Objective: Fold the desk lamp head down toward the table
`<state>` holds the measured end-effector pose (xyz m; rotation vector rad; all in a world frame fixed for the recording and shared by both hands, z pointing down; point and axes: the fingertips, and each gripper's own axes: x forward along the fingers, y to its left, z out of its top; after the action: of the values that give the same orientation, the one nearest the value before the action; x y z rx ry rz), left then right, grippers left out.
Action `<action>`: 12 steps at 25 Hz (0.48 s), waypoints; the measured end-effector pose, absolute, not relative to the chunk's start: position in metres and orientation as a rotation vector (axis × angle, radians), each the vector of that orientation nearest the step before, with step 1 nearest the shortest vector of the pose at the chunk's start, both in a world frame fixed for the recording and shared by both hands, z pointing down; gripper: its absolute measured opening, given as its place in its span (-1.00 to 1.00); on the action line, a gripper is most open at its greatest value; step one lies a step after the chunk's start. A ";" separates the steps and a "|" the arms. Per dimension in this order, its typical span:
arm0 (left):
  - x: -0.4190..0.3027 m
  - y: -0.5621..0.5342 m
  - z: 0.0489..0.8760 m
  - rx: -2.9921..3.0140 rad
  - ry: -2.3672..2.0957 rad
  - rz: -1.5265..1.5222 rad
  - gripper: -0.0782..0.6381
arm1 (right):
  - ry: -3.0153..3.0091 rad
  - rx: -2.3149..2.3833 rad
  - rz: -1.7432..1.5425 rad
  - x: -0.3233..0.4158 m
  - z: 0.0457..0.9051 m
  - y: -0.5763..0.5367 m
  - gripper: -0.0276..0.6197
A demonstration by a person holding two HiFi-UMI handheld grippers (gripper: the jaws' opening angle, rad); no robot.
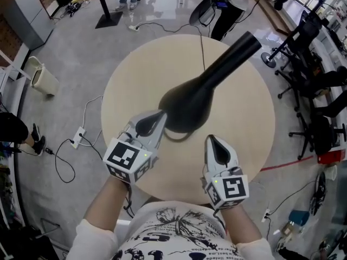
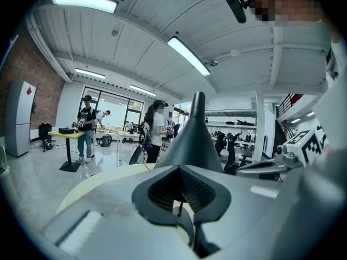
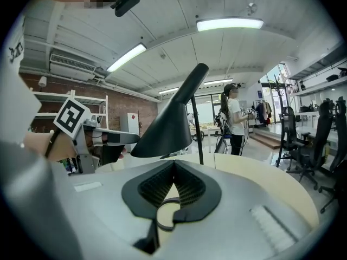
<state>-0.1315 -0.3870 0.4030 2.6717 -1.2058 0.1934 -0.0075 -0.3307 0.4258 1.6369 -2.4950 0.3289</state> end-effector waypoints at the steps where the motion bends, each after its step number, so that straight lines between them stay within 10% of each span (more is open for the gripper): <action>1: -0.130 -0.388 0.406 2.668 -1.200 0.199 -0.76 | -2.493 1.632 0.334 -0.007 0.428 -0.332 -0.89; 12: -0.132 -0.392 0.413 2.643 -1.220 0.160 -0.77 | -2.493 1.582 0.383 -0.004 0.436 -0.337 -0.89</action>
<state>-0.1317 -0.3919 0.4127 2.6435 -1.2197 0.1599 -0.0039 -0.3372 0.4356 1.5823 -2.4929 0.3826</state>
